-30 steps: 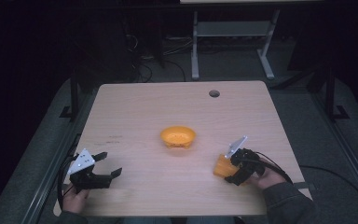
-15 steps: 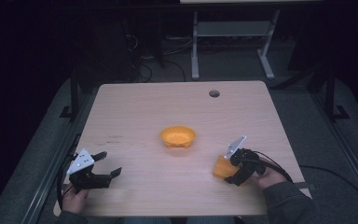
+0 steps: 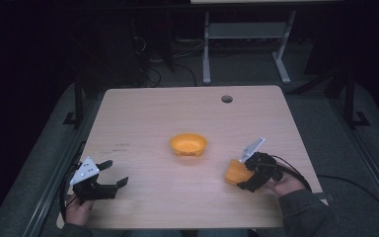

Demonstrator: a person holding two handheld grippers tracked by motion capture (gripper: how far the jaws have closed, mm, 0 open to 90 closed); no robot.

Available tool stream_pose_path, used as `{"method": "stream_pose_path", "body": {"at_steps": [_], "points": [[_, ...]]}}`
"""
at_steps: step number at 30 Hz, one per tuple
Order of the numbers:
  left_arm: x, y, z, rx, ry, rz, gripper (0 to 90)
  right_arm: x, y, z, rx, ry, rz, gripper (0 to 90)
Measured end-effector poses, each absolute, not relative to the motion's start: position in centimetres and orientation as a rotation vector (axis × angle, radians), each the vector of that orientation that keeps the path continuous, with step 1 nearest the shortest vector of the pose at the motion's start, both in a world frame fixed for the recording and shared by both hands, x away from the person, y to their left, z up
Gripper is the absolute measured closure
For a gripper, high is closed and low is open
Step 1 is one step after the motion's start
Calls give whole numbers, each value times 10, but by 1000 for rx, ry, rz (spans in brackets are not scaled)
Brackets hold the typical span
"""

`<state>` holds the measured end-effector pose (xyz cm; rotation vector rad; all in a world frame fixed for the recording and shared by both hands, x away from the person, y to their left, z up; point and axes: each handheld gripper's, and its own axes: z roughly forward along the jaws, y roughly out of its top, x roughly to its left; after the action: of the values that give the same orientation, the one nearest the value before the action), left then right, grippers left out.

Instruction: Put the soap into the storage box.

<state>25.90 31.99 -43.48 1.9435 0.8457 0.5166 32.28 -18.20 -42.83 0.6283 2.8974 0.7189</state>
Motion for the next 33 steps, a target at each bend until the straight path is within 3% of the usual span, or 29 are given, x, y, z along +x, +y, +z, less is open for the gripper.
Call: {"method": "stream_pose_path", "body": {"at_steps": [33], "points": [[259,321,-434,1935,846,518,143,348,-157,-396,535,2891,781,206]]}}
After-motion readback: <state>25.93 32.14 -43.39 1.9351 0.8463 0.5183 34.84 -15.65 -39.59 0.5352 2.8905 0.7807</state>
